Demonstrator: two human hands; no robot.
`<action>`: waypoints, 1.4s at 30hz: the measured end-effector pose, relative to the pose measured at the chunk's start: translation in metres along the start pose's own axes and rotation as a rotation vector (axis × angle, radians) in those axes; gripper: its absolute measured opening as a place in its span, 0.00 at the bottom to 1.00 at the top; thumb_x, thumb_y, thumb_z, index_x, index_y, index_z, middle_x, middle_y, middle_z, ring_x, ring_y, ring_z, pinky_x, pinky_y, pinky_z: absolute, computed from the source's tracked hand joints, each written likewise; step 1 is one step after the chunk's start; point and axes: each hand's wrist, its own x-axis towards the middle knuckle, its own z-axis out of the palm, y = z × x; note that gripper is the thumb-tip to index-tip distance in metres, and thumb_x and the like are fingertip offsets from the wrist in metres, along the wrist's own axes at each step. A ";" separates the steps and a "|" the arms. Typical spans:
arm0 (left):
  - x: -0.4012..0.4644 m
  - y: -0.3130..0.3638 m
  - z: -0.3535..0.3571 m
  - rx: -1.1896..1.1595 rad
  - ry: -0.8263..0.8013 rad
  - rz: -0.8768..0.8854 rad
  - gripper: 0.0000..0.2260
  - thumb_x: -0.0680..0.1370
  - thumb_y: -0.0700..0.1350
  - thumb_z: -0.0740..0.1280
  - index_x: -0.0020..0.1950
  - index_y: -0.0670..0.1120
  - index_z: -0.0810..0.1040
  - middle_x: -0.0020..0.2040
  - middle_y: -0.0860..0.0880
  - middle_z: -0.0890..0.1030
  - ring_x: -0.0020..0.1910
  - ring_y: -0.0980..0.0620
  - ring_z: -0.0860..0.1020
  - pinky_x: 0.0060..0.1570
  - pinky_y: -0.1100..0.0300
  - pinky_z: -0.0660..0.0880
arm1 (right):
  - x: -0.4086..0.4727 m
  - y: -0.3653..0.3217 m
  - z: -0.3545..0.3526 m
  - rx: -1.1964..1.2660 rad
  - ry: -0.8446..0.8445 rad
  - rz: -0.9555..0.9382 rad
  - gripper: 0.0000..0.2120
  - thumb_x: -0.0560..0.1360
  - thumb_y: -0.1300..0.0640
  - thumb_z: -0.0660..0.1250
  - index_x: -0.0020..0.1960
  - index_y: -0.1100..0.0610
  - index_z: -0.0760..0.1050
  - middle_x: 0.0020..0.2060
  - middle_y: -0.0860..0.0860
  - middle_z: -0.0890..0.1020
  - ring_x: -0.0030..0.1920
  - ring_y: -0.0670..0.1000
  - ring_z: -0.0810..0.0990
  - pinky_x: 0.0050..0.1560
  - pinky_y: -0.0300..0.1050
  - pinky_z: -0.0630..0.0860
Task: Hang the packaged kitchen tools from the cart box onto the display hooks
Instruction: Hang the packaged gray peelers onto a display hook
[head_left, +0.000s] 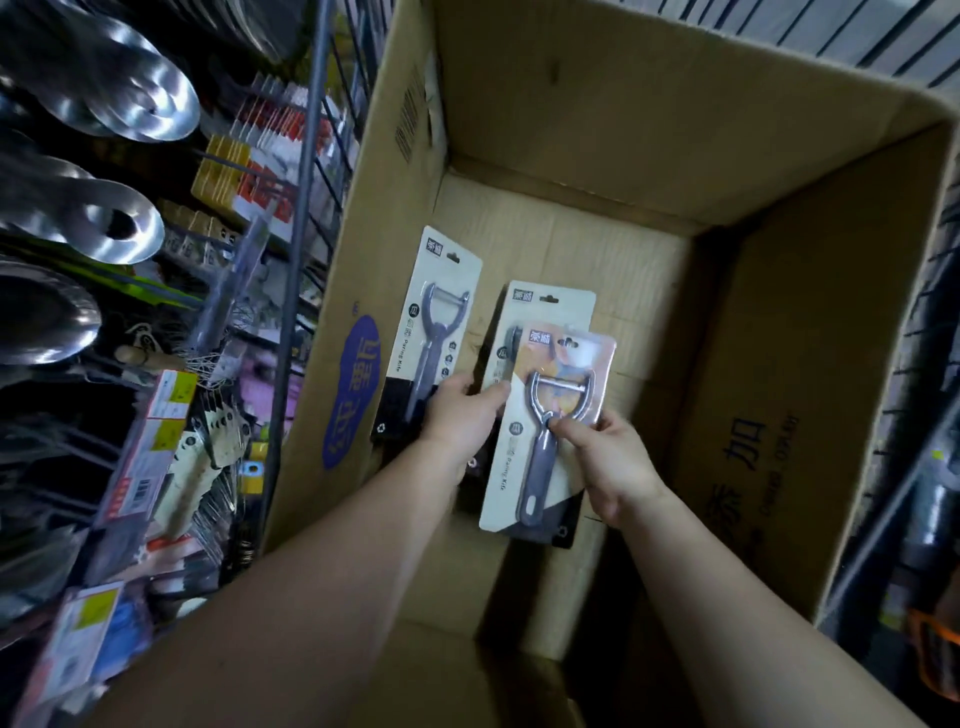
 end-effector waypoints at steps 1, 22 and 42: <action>-0.004 0.002 -0.003 -0.037 -0.029 0.004 0.14 0.77 0.51 0.71 0.58 0.46 0.75 0.51 0.53 0.81 0.45 0.58 0.79 0.44 0.66 0.77 | -0.007 -0.001 -0.003 0.012 -0.020 0.010 0.10 0.76 0.69 0.69 0.55 0.60 0.79 0.48 0.57 0.86 0.43 0.54 0.86 0.44 0.47 0.83; -0.131 -0.007 -0.027 -0.125 -0.102 0.189 0.17 0.77 0.49 0.73 0.63 0.46 0.76 0.57 0.50 0.83 0.57 0.50 0.80 0.62 0.51 0.74 | -0.133 -0.029 -0.019 -0.061 -0.095 -0.175 0.08 0.77 0.67 0.69 0.53 0.59 0.79 0.42 0.52 0.88 0.41 0.52 0.87 0.46 0.49 0.81; -0.306 -0.120 -0.045 -0.360 0.265 0.396 0.08 0.76 0.38 0.74 0.54 0.42 0.81 0.52 0.46 0.86 0.49 0.50 0.83 0.43 0.63 0.78 | -0.263 -0.001 -0.049 -0.392 -0.399 -0.418 0.11 0.75 0.64 0.73 0.56 0.58 0.78 0.47 0.55 0.87 0.45 0.54 0.86 0.44 0.48 0.82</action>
